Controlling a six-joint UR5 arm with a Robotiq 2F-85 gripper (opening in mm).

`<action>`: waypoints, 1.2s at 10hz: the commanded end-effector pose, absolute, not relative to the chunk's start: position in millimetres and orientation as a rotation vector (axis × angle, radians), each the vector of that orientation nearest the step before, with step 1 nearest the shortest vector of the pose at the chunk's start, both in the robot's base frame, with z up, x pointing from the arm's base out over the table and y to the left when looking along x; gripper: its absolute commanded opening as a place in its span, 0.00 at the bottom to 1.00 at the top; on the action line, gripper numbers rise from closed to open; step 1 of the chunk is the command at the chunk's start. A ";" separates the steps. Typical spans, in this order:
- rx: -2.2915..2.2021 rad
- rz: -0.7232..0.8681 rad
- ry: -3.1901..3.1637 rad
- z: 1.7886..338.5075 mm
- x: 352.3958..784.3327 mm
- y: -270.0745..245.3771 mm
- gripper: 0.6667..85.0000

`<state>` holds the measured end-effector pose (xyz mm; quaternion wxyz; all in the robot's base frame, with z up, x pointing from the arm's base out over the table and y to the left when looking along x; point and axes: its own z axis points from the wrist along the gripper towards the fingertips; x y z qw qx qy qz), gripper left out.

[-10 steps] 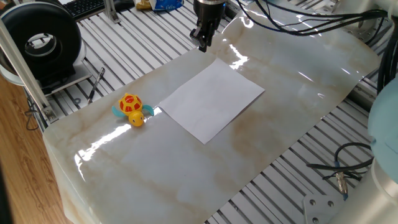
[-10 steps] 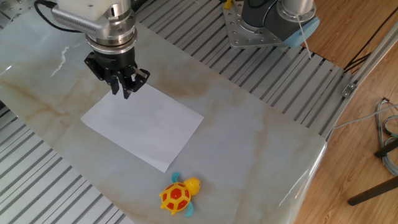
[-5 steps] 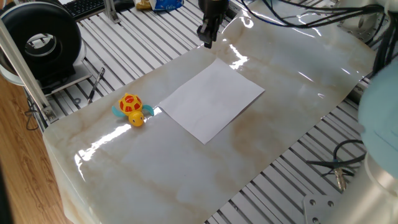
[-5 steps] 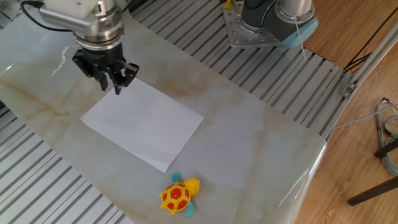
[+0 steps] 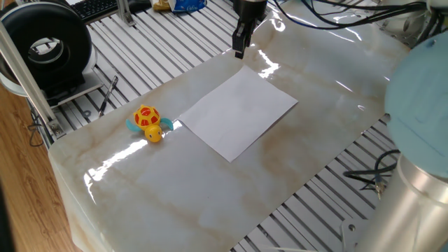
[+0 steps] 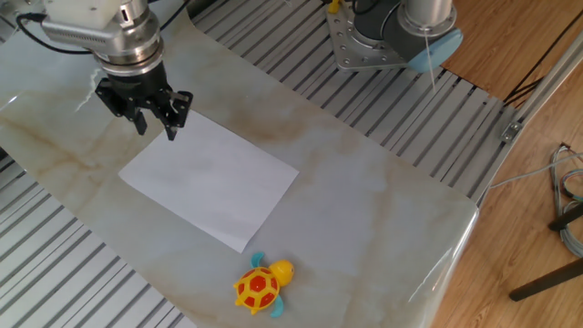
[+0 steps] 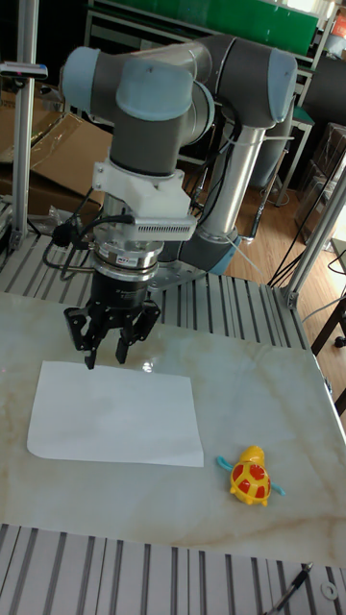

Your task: Flip over and spread out the paper that is laid flat on the table

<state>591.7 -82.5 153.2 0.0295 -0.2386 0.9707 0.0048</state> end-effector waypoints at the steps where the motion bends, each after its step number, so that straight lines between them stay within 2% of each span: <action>1: -0.768 0.053 3.006 136.3 595.7 -90.5 0.55; 4: -0.798 0.069 2.974 102.3 620.5 -94.1 0.56; 6: -0.724 0.043 2.996 102.1 621.3 -98.8 0.56; 7: -0.723 -0.030 3.015 101.8 619.8 -112.0 0.51; 9: -0.776 -0.082 3.016 101.2 621.5 -123.6 0.50; 12: -0.858 -0.062 2.982 92.0 660.7 -131.8 0.51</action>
